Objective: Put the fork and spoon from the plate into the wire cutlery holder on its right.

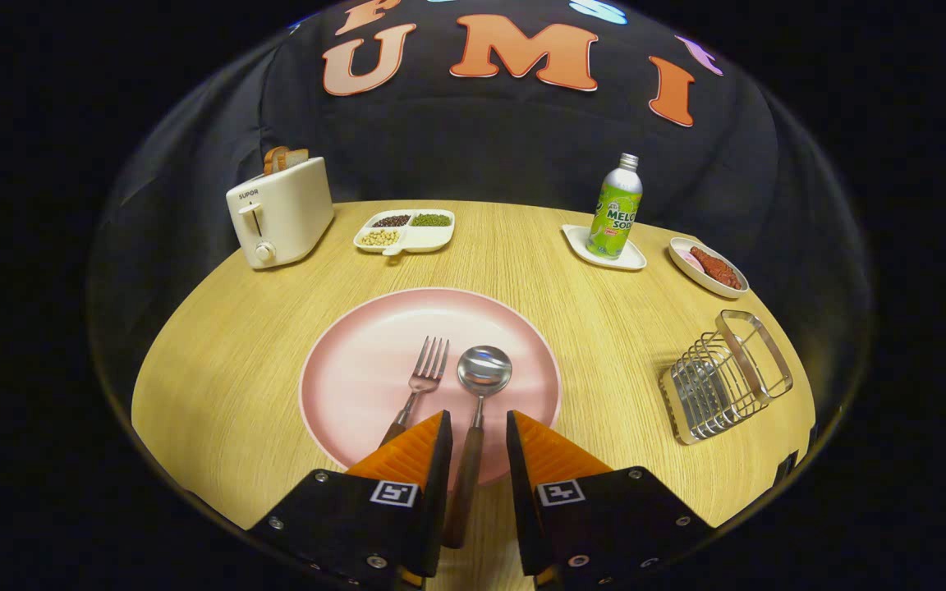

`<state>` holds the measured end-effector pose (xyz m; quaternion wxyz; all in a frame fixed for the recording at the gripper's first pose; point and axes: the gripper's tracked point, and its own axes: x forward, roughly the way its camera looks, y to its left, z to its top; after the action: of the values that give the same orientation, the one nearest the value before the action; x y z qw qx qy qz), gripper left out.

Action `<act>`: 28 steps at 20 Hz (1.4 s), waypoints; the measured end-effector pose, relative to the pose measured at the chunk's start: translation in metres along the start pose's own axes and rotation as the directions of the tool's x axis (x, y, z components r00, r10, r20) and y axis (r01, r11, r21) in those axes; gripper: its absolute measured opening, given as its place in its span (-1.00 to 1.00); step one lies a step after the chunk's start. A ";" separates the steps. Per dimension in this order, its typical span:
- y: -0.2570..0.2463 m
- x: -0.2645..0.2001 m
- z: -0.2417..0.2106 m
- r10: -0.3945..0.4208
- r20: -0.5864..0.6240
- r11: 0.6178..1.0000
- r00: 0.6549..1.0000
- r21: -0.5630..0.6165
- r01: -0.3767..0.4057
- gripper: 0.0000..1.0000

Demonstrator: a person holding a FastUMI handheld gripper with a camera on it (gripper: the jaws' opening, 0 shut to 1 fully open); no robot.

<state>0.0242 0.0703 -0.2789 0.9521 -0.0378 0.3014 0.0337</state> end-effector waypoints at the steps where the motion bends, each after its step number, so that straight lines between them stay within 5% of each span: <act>1: 0.000 0.002 -0.002 0.001 -0.011 1.000 1.000 0.001 -0.001 -0.26; 7: -0.002 0.013 -0.007 -0.023 -0.056 1.000 0.998 0.019 0.024 -0.58; 11: -0.004 0.016 -0.008 -0.036 -0.061 0.999 0.997 0.012 0.037 -0.59; 12: -0.003 0.015 -0.008 -0.033 -0.067 0.999 0.997 0.017 0.034 -0.79; 14: -0.004 0.015 -0.007 -0.031 -0.072 0.999 0.997 0.030 0.033 -0.90; 28: -0.073 -0.065 0.055 0.065 -0.068 0.998 0.996 -0.021 -0.066 -0.98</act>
<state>0.0089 0.0003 -0.1932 0.9393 -0.0402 0.3340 0.0670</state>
